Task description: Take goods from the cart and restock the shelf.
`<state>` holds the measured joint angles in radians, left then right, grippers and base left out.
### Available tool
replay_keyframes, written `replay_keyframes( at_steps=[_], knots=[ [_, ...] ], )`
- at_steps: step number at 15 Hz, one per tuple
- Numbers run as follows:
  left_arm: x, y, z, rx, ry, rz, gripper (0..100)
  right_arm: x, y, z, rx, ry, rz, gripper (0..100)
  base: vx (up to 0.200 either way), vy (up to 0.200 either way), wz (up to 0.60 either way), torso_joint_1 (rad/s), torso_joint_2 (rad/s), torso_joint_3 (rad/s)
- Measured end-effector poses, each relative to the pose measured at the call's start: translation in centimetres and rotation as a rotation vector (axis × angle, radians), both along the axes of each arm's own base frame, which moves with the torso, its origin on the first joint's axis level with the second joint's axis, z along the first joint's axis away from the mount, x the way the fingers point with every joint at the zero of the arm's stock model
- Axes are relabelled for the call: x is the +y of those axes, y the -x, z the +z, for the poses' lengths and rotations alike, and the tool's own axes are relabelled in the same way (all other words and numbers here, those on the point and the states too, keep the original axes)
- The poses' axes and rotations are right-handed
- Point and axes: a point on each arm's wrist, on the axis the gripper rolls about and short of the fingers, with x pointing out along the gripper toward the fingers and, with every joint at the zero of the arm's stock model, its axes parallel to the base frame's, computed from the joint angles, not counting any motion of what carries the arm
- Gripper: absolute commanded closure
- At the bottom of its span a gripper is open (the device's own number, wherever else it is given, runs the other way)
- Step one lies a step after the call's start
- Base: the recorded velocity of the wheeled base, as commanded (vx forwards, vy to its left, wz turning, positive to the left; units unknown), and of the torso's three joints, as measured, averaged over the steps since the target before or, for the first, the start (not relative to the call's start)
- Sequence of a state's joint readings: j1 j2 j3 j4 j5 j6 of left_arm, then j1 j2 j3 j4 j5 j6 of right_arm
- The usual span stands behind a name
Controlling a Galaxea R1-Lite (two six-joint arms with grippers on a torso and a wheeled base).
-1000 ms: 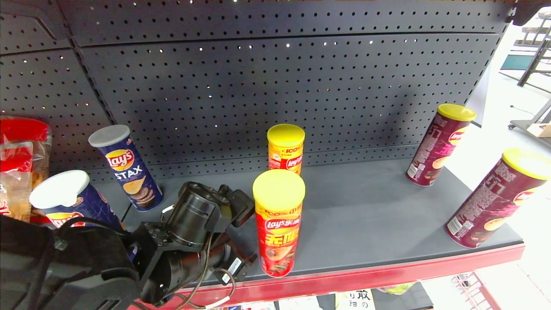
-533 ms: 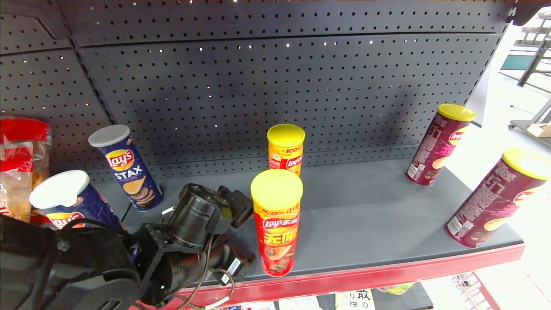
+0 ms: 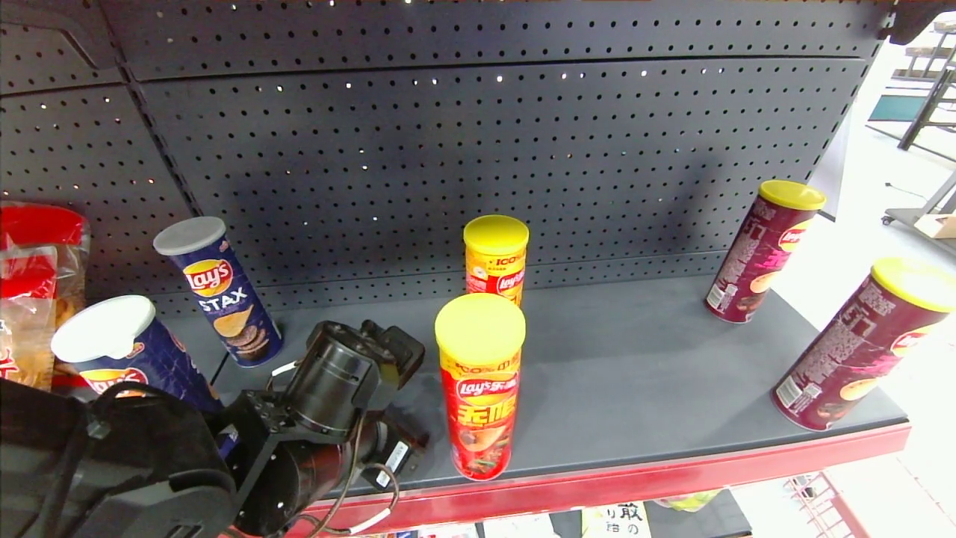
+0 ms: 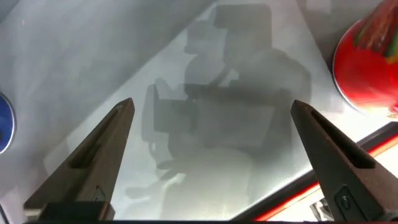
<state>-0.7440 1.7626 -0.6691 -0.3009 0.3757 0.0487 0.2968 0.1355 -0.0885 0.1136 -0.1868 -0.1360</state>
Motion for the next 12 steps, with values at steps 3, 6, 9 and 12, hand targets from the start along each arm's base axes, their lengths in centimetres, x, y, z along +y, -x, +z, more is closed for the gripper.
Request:
replay_keyframes(
  at_steps=[3, 6, 9, 12],
  knots=[
    [-0.16, -0.16, -0.02, 0.006, 0.034, 0.034, 0, 0.00, 0.01, 0.04, -0.002, 0.000, 0.000, 0, 0.000, 0.000, 0.00, 0.000, 0.00, 0.000],
    [-0.23, -0.22, -0.11, 0.014, 0.058, 0.056, 0, 0.00, 0.00, 0.04, -0.001, 0.000, 0.000, 0, 0.000, 0.000, 0.00, 0.000, 0.00, 0.000],
    [-0.31, -0.27, -0.37, 0.027, 0.077, 0.077, 0, 0.00, 0.00, 0.02, 0.000, 0.000, 0.000, 0, 0.000, 0.000, 0.00, 0.000, 0.00, 0.000],
    [-0.54, -0.43, -0.56, 0.037, 0.106, 0.104, 0, 0.00, 0.00, 0.00, 0.000, 0.000, 0.000, 0, 0.000, 0.000, 0.00, 0.000, 0.00, 0.000]
  ],
)
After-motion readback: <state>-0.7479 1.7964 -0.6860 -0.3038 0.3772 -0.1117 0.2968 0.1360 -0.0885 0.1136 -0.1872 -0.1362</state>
